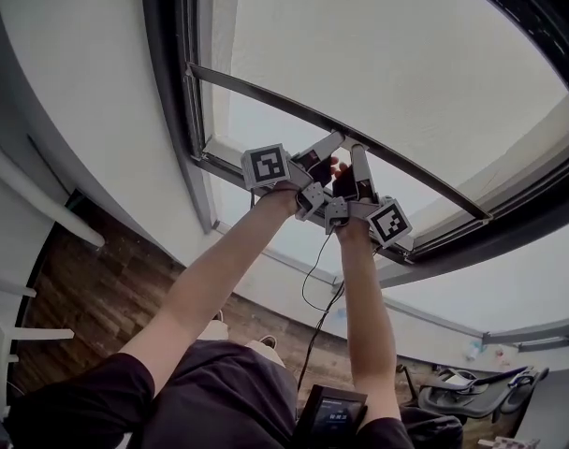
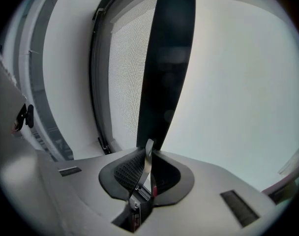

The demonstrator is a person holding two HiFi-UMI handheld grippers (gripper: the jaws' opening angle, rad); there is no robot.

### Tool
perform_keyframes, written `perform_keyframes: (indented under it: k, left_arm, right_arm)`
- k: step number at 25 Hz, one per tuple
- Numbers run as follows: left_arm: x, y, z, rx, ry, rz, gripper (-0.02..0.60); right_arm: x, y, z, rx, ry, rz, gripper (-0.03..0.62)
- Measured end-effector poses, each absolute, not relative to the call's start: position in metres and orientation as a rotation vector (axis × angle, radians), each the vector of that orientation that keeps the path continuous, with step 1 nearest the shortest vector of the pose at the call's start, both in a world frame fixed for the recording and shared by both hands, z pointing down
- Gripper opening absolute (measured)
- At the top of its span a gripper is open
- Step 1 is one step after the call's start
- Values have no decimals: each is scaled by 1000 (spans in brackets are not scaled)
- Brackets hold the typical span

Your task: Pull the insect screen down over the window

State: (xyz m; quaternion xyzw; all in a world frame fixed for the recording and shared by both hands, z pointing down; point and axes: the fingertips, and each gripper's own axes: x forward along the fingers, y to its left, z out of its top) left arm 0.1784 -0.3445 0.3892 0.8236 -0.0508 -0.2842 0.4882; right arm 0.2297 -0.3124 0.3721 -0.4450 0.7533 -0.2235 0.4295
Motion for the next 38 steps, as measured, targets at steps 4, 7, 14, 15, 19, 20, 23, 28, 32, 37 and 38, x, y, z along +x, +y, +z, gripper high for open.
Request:
perform_keyframes:
  k: [4,7,14,15,19,20,23,28,32,37,38]
  left_arm:
    - [181,-345,391,2005,-110,-694,87]
    - [181,-346,394,2006,-120,-690,87]
    - [181,-347,401,1999,-149,-672,83]
    - [182,-347,404,1993,-148,-672,81]
    - [182,-346,416,1982,-157,-665,80]
    - [182,-346,418,1976,-160,-662,80]
    - [184,-350,425,1961,-165,-656,80]
    - [182,-344,423,1967,-164,-650,78]
    - [181,-338,438,1956,-162,-645,77]
    - [178,-334,465,1920,-184,-628,71]
    - [178,-333,471,1912,-189,-622,67]
  right_arm:
    - [231,-314,375,-1098,1871,-557,44]
    - [230,-314,377,-1095,1868,-560,44]
    - [232,-316,384,-1102,1857,-581,46]
    - [233,-316,387,-1104,1856,-586,46]
    - [233,-316,399,-1118,1857,-598,46]
    - [233,-316,401,-1121,1856,-600,46]
    - [235,-321,407,-1127,1850,-612,46]
    - [233,-315,406,-1124,1841,-616,48]
    - [231,-310,423,-1134,1835,-636,49]
    - [229,-308,451,-1162,1827,-674,49]
    - [229,-307,457,-1170,1822,-680,49]
